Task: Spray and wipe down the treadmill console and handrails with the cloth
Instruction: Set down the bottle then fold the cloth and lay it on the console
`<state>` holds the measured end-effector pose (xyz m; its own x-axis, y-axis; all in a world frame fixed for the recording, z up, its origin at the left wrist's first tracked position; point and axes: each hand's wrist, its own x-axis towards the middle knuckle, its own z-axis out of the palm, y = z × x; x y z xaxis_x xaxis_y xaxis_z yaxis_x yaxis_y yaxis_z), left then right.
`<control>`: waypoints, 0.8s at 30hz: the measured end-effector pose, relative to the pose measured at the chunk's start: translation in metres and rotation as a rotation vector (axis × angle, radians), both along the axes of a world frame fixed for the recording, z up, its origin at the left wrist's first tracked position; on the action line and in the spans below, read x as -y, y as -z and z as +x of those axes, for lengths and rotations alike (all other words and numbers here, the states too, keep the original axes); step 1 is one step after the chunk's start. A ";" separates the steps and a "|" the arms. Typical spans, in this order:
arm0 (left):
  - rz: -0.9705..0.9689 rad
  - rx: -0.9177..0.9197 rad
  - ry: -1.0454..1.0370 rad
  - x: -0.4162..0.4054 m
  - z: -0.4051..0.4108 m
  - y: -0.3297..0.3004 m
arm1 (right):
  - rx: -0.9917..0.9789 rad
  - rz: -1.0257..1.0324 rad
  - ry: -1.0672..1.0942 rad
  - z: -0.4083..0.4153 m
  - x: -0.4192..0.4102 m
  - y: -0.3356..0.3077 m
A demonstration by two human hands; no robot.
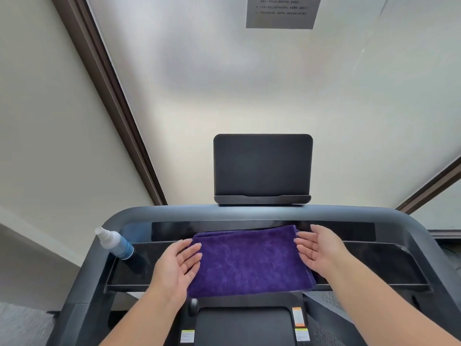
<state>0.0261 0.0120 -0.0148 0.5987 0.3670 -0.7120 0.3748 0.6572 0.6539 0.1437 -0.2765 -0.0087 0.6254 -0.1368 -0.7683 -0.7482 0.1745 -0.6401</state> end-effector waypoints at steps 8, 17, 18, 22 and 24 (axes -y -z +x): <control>1.372 -0.034 0.579 0.000 -0.003 0.049 | 0.526 -0.874 -0.513 -0.035 -0.010 0.049; 1.860 0.290 0.887 0.039 0.013 0.063 | 0.360 -1.180 -0.426 -0.021 -0.026 0.059; 1.884 0.333 1.006 0.052 0.013 0.068 | 0.330 -1.188 -0.431 -0.021 -0.030 0.056; 1.904 0.254 1.128 0.075 0.012 0.089 | 0.269 -1.132 -0.456 -0.020 -0.033 0.055; 1.942 0.246 1.141 0.076 0.011 0.092 | 0.329 -0.945 -0.441 -0.020 -0.029 0.052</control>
